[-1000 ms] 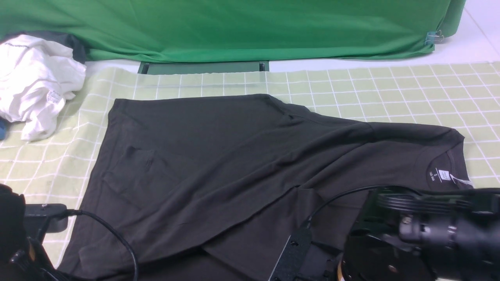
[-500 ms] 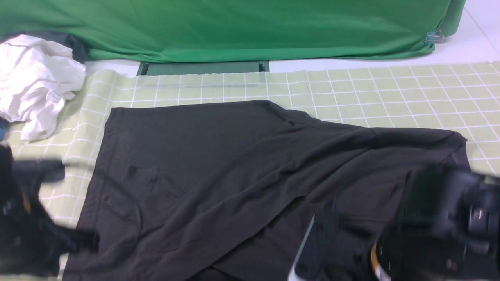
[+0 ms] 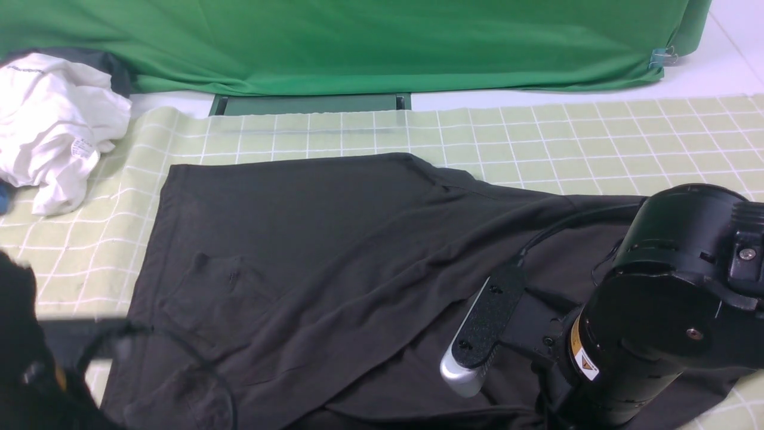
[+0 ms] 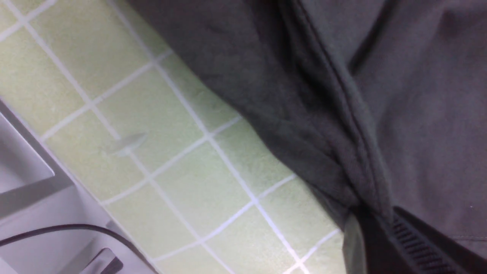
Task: Fold a long-sleeved shirt over a green coffee tablecloth.
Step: 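Grasp the near edge of the shirt at its hem and shoulder corners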
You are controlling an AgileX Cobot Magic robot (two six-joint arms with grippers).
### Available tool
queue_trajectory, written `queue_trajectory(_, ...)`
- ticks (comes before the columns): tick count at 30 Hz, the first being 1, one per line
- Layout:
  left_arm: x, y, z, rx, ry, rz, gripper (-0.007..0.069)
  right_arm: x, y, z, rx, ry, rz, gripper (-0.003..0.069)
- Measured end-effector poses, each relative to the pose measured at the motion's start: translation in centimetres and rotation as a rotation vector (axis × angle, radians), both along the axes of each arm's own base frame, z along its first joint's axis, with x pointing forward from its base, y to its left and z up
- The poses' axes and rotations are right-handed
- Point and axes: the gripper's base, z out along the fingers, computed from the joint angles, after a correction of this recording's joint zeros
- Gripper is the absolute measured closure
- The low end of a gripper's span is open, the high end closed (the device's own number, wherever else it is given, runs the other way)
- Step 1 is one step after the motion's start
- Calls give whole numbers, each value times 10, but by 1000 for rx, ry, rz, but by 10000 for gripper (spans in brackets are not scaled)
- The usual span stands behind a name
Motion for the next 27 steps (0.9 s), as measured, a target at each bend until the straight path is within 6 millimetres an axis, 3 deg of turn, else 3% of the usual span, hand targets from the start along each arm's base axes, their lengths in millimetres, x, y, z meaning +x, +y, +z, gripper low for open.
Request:
queue_trajectory(8,0,0,-17,37,70,22,487,2,4,1,41,-22,3,641)
queue_trajectory(20,19,-2,-61,135,263,124,114,4,7,1,75,-42,28,641)
queue_trajectory(24,20,-2,-62,141,271,124,84,4,7,1,73,-43,46,641)
queue_trajectory(27,20,-4,-63,130,282,140,123,4,7,1,73,-45,57,641)
